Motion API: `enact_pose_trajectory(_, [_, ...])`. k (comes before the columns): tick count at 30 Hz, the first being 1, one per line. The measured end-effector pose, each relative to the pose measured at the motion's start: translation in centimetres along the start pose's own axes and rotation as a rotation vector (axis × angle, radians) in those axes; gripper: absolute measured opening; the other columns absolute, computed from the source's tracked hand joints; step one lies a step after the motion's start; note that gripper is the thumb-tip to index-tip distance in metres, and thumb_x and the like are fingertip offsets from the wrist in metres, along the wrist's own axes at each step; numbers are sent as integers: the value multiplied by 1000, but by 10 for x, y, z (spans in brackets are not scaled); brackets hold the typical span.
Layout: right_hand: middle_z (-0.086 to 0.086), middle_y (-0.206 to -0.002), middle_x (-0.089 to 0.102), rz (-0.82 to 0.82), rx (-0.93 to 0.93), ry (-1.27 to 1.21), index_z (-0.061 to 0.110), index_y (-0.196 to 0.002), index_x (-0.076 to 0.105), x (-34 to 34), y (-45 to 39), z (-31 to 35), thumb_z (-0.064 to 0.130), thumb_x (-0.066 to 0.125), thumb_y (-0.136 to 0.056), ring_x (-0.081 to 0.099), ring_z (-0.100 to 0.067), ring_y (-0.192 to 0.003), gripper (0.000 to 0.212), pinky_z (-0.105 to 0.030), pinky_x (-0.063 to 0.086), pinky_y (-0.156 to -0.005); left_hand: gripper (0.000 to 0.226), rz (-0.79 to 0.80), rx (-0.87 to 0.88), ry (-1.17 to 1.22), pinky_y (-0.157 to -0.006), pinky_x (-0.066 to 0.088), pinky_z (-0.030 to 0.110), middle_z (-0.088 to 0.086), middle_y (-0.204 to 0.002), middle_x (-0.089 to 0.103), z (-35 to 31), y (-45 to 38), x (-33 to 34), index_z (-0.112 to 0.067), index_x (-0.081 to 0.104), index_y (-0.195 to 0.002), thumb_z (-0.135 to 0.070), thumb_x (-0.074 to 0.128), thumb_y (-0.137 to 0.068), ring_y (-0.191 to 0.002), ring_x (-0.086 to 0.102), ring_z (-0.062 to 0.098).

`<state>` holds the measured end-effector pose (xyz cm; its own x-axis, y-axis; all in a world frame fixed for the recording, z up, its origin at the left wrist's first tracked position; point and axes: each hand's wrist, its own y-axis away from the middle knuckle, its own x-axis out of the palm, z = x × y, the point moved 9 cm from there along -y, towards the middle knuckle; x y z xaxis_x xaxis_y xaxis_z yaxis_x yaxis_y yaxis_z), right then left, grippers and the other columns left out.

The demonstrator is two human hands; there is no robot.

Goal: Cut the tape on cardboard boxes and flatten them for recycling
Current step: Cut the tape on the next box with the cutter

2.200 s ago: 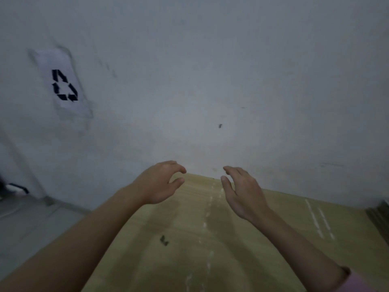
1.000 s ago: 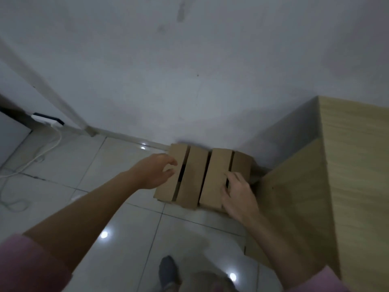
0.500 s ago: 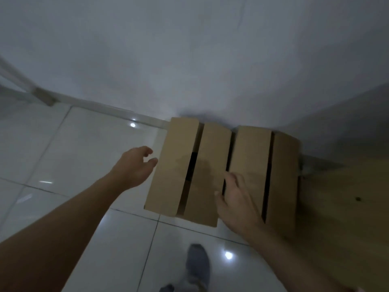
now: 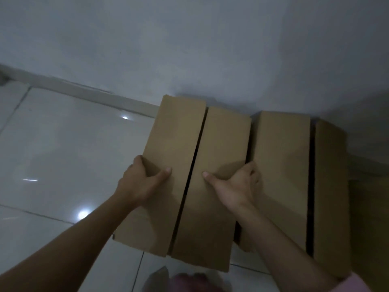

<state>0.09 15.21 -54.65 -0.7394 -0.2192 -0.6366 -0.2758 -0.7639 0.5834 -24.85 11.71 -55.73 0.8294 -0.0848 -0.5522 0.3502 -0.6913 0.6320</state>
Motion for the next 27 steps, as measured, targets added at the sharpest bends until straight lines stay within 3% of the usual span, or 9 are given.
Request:
enact_pose_trajectory(3, [-12,-137,33,-76,2,-187,7,-138,31,-23,17,7,51,89,-44,38,-30,-127,119,-41,40,-103,86,-175,128,-81,-98,42,42,13,-131,47,-26,23,-37,-12,37,-137,-55,70,-71,-116,49,32])
enact_pose_trajectory(5, [-8,-130,38,-143,-6,-284,10,-130,35,-45,41,15,51,90,-36,45,-27,-118,116,-39,43,-98,94,-233,200,-94,-95,40,40,11,-128,45,-51,49,-64,-14,38,-138,-63,68,-64,-116,48,31])
enact_pose_trajectory(8, [1,-120,46,-81,-21,-488,17,-120,32,-78,86,39,37,91,-48,51,-18,-107,95,-28,41,-89,109,-291,314,-180,-92,42,43,9,-122,46,-98,99,-102,-17,40,-138,-83,59,-53,-111,49,29])
enact_pose_trajectory(12, [10,-107,48,-90,-60,-617,26,-120,33,-150,170,69,31,85,-63,48,-10,-97,78,-22,36,-84,98,-304,459,-264,-88,45,43,7,-120,48,-164,182,-147,-18,43,-132,-81,55,-58,-109,50,28])
enact_pose_trajectory(17, [4,-117,54,-378,-83,-662,23,-136,33,-273,296,84,38,84,-60,52,-18,-109,93,-23,35,-88,95,-229,685,-294,-85,44,38,-2,-113,44,-266,306,-183,-19,41,-131,-80,51,-58,-108,50,24])
enact_pose_trajectory(21, [-5,-125,56,-548,-125,-710,15,-135,38,-367,379,88,39,85,-60,54,-22,-114,91,-24,37,-89,91,-251,887,-361,-88,44,39,7,-118,49,-350,409,-199,-14,44,-130,-77,55,-66,-111,50,27])
enact_pose_trajectory(27, [-10,-126,57,-776,-116,-686,10,-128,41,-493,467,52,48,81,-62,54,-27,-115,86,-34,44,-94,73,-166,990,-382,-86,44,40,8,-119,48,-437,531,-171,-12,46,-120,-67,59,-73,-110,50,28])
